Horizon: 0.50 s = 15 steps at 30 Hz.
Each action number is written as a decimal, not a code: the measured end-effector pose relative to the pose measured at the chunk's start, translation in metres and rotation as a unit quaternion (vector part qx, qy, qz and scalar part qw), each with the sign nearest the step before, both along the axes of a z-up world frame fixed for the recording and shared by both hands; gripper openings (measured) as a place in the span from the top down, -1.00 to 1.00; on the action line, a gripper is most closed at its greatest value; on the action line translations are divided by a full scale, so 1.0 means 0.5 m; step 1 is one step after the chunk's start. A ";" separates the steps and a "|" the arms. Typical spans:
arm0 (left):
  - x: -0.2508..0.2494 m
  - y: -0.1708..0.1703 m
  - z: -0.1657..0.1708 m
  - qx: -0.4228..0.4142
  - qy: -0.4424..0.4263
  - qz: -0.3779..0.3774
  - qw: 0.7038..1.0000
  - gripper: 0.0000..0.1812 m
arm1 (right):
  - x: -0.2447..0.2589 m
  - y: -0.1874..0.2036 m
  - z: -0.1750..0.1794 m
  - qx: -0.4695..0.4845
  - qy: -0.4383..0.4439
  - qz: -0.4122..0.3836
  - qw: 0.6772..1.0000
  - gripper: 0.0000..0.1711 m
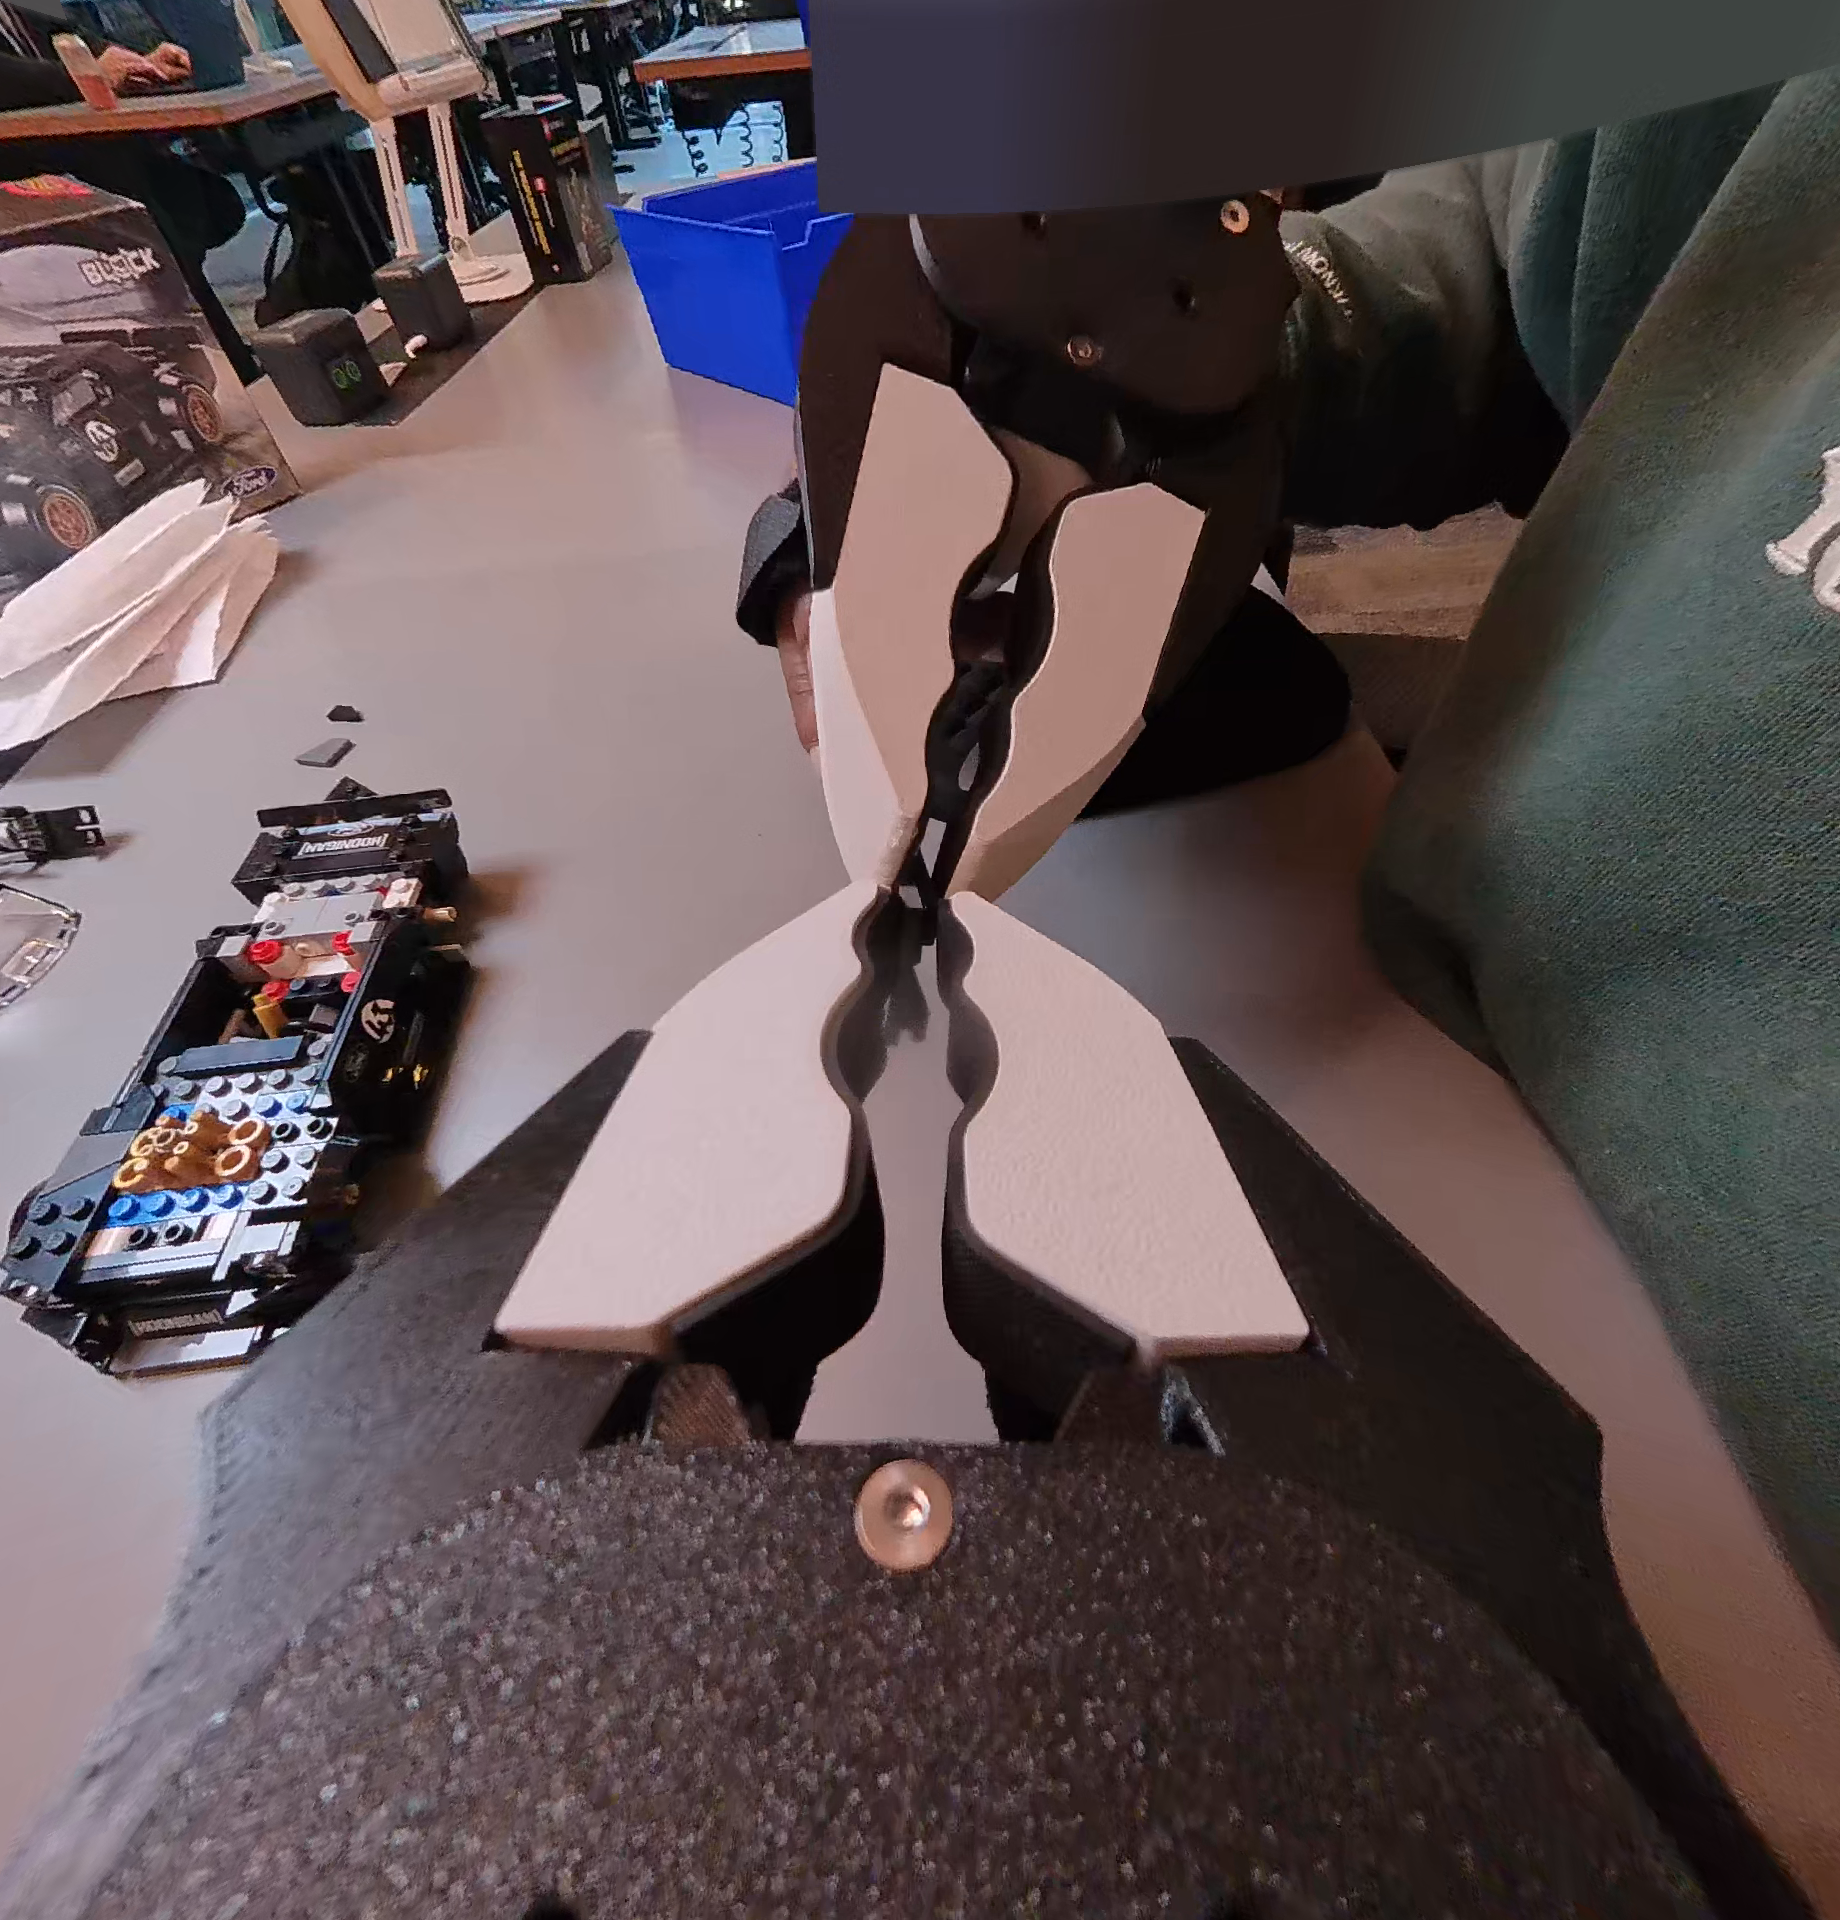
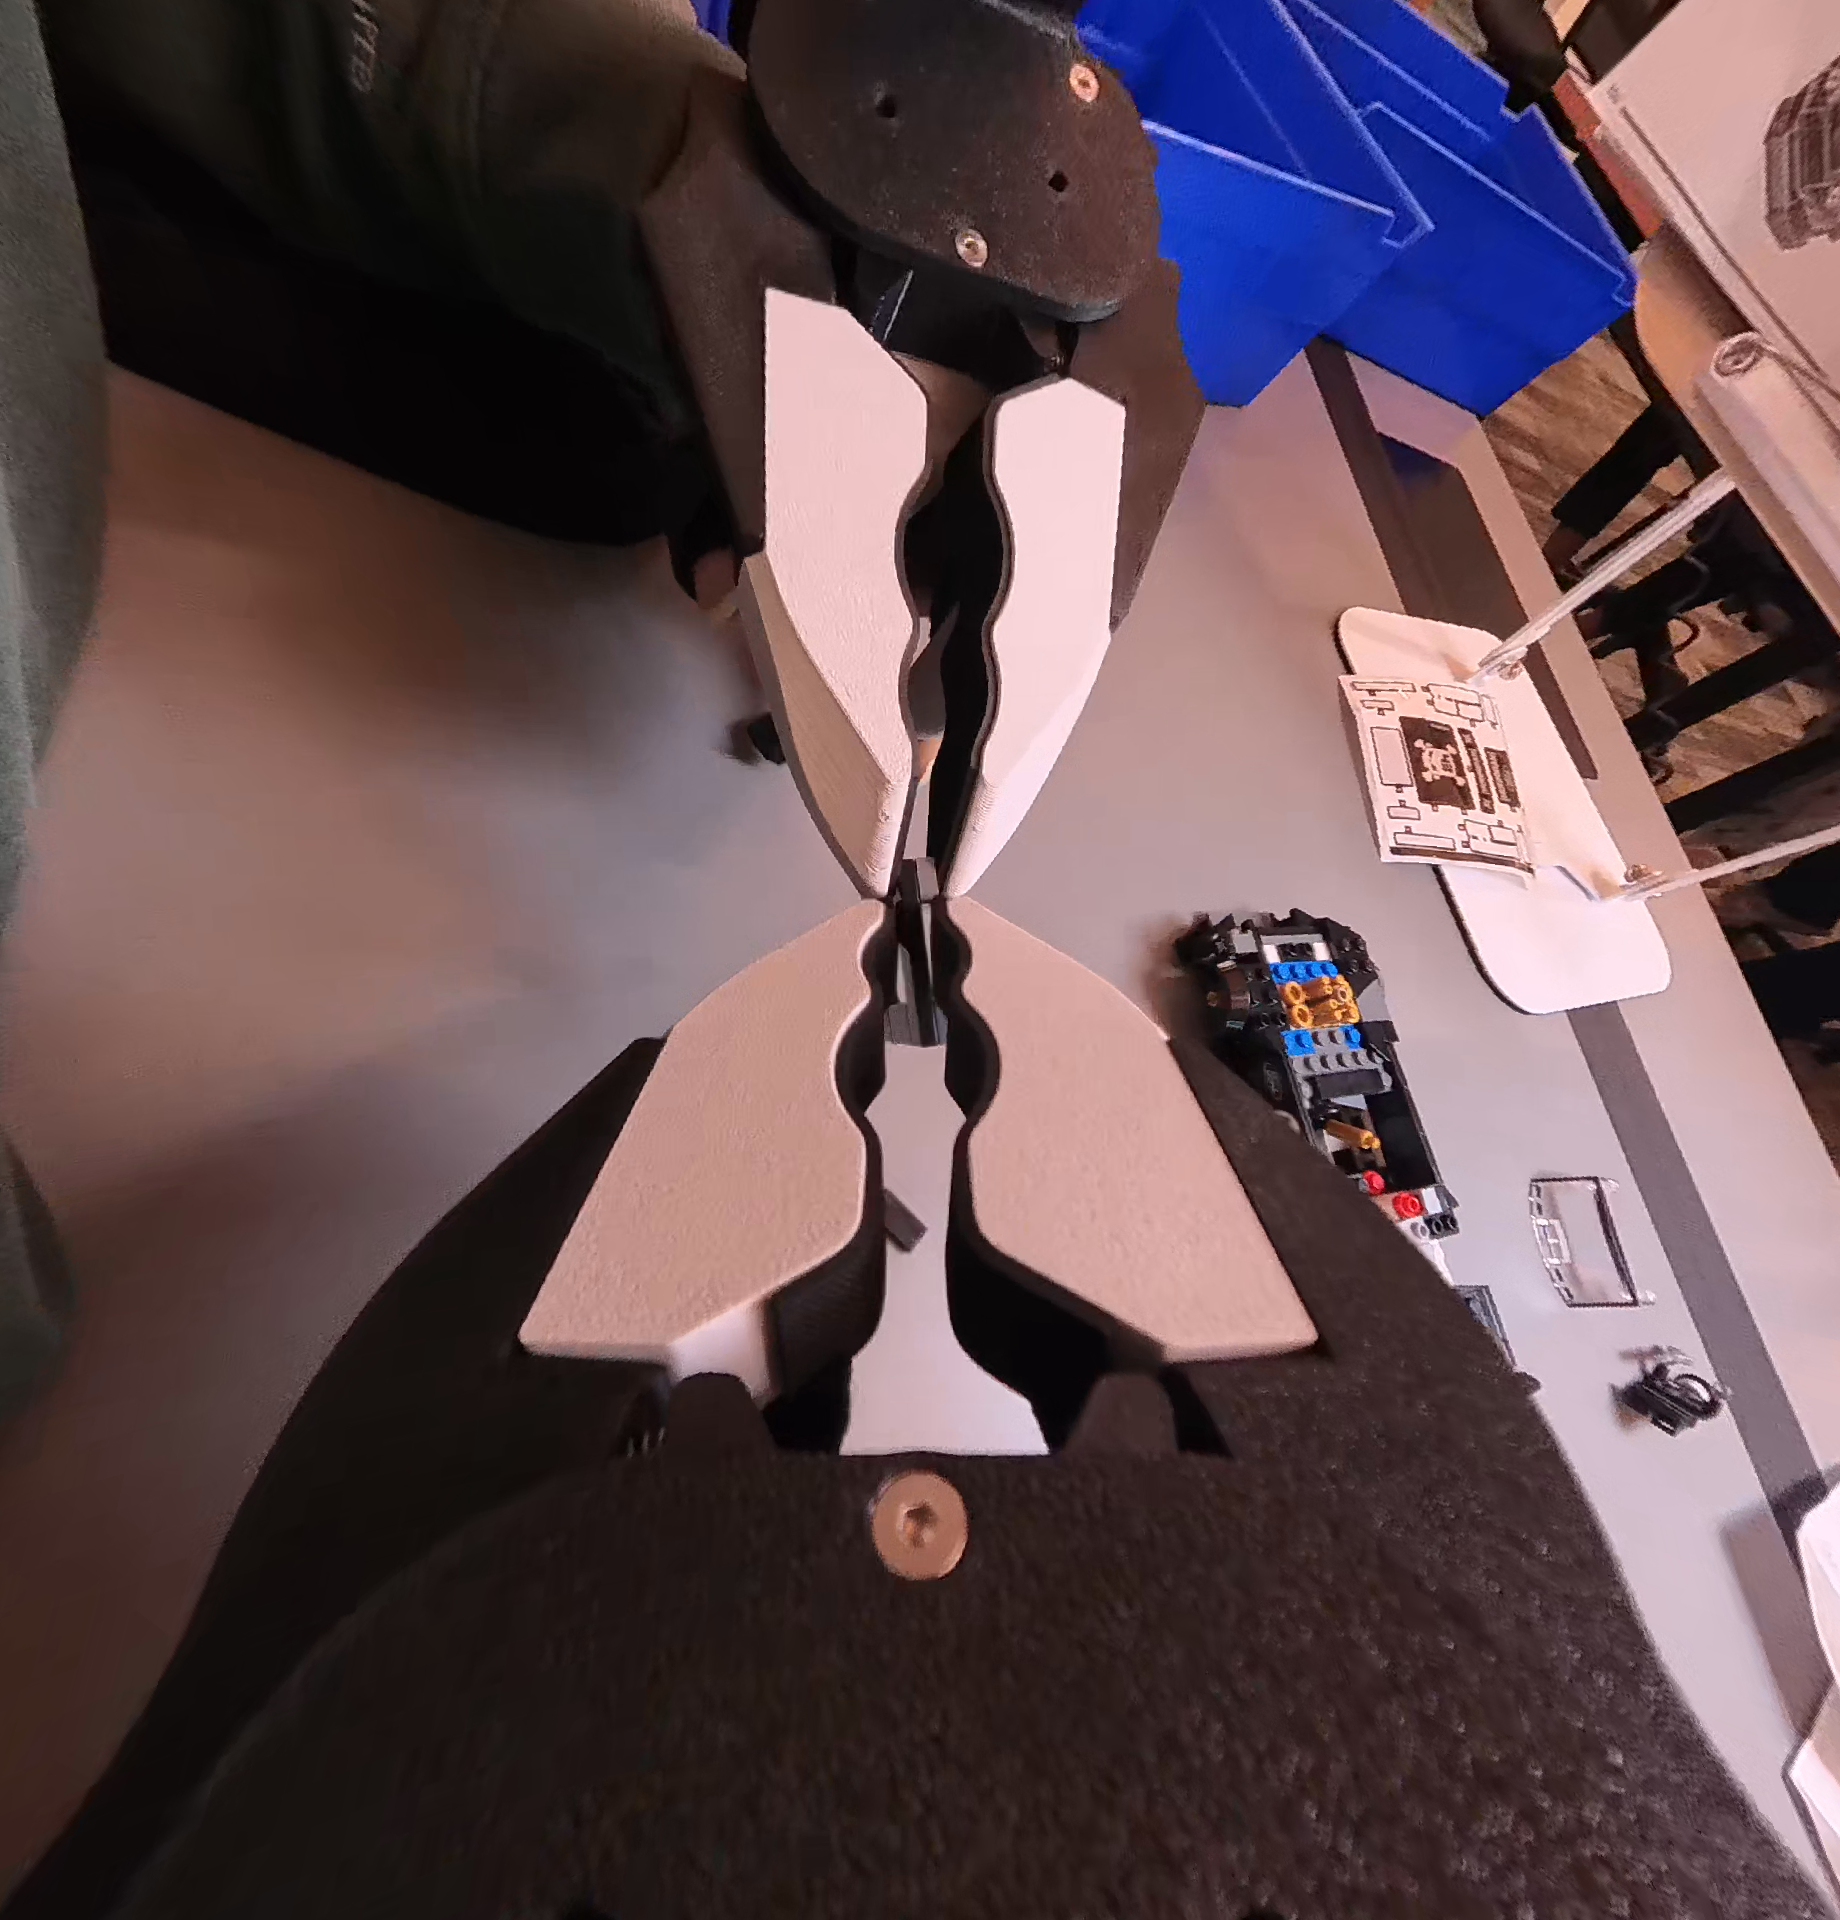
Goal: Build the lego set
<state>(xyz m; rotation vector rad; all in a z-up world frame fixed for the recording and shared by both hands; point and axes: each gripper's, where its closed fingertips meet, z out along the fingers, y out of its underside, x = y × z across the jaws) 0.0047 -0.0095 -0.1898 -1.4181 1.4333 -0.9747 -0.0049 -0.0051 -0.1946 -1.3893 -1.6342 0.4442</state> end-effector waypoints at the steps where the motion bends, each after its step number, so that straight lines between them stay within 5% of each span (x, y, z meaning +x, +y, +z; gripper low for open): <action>1: 0.000 0.000 -0.001 0.002 0.001 0.001 1.000 0.92 | 0.000 0.000 -0.001 0.002 -0.002 0.000 1.000 0.93; 15: -0.001 0.009 -0.010 0.034 0.031 0.005 0.999 0.92 | -0.004 0.010 -0.010 -0.038 0.038 -0.008 0.999 0.90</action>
